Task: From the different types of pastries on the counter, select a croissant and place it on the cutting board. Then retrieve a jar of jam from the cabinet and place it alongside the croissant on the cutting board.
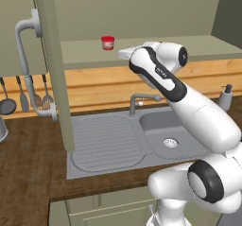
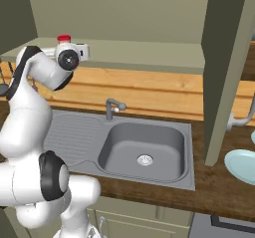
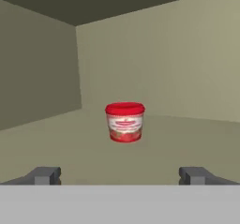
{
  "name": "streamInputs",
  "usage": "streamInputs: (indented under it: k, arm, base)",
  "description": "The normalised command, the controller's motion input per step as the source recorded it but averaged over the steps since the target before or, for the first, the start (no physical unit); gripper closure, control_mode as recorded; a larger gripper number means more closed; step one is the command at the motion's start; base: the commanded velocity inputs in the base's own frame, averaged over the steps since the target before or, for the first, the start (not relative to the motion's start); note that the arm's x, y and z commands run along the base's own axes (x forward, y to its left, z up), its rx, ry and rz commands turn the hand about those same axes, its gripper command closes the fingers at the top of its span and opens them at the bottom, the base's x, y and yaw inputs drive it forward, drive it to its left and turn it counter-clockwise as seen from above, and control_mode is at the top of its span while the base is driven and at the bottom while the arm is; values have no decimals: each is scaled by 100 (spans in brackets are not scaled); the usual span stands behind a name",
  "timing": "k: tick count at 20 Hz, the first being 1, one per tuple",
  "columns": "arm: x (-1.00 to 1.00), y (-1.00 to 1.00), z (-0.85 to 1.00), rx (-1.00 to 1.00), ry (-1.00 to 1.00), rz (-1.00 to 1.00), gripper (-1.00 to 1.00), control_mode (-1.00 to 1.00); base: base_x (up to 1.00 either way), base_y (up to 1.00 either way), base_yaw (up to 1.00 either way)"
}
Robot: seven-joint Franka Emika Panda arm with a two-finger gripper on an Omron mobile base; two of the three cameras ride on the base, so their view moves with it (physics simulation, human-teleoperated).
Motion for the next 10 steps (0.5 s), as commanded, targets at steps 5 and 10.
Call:
streamInputs:
  k: [5,10]
  arm:
    - [38,7,6,-1,5,-1,-100,-100]
    - [10,40,2,-9,0,0,-100,-100]
  base:
    - [0,0,0]
    - [0,0,0]
